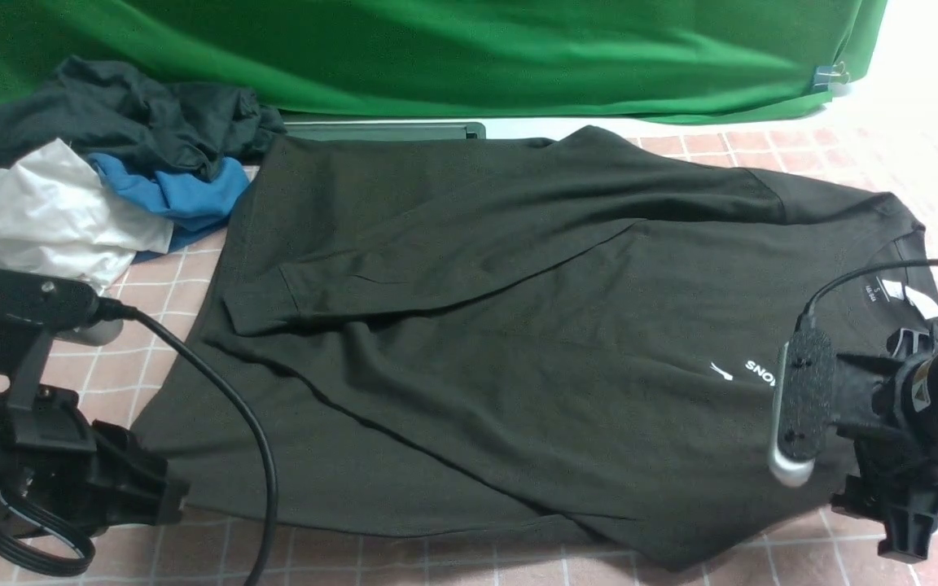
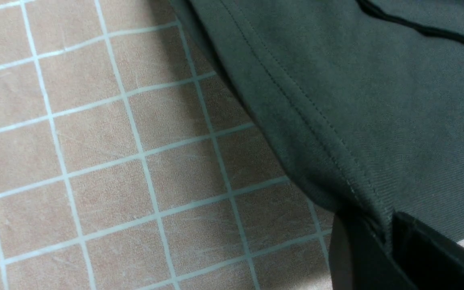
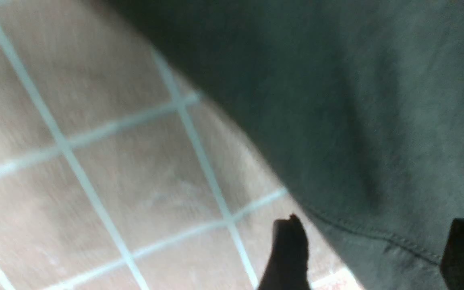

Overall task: Fold a long-sleeved shirt over a pink coffee tablecloth.
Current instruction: 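Grasp the near edge of the shirt at its hem and shoulder corners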

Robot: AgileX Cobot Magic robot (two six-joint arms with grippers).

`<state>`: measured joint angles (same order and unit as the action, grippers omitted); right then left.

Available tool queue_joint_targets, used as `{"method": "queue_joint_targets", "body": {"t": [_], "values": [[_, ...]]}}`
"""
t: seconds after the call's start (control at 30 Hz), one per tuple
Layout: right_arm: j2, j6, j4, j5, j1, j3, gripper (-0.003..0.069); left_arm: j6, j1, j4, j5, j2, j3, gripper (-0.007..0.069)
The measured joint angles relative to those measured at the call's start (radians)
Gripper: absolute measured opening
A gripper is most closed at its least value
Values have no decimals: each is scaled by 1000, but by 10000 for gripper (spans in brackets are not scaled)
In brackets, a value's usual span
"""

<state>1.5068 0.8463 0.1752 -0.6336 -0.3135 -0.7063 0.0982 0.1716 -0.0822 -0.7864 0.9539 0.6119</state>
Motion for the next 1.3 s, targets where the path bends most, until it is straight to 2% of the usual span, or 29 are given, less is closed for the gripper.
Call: {"method": "queue_joint_targets", "body": {"t": [0.2, 0.53, 0.83, 0.93, 1.13, 1.3], "values": [[76, 48, 17, 45, 0, 0, 467, 0, 0, 1, 0, 0, 0, 57], [109, 55, 19, 40, 0, -14, 458, 1, 0, 14, -1, -1, 0, 57], [125, 55, 13, 37, 0, -37, 268, 1, 0, 17, -4, -1, 0, 57], [126, 55, 13, 48, 0, -37, 246, 1, 0, 17, -4, -1, 0, 57], [135, 52, 16, 56, 0, -53, 242, 1, 0, 17, -4, -1, 0, 57], [151, 30, 16, 57, 0, -85, 270, 1, 0, 18, -4, -1, 0, 57]]}}
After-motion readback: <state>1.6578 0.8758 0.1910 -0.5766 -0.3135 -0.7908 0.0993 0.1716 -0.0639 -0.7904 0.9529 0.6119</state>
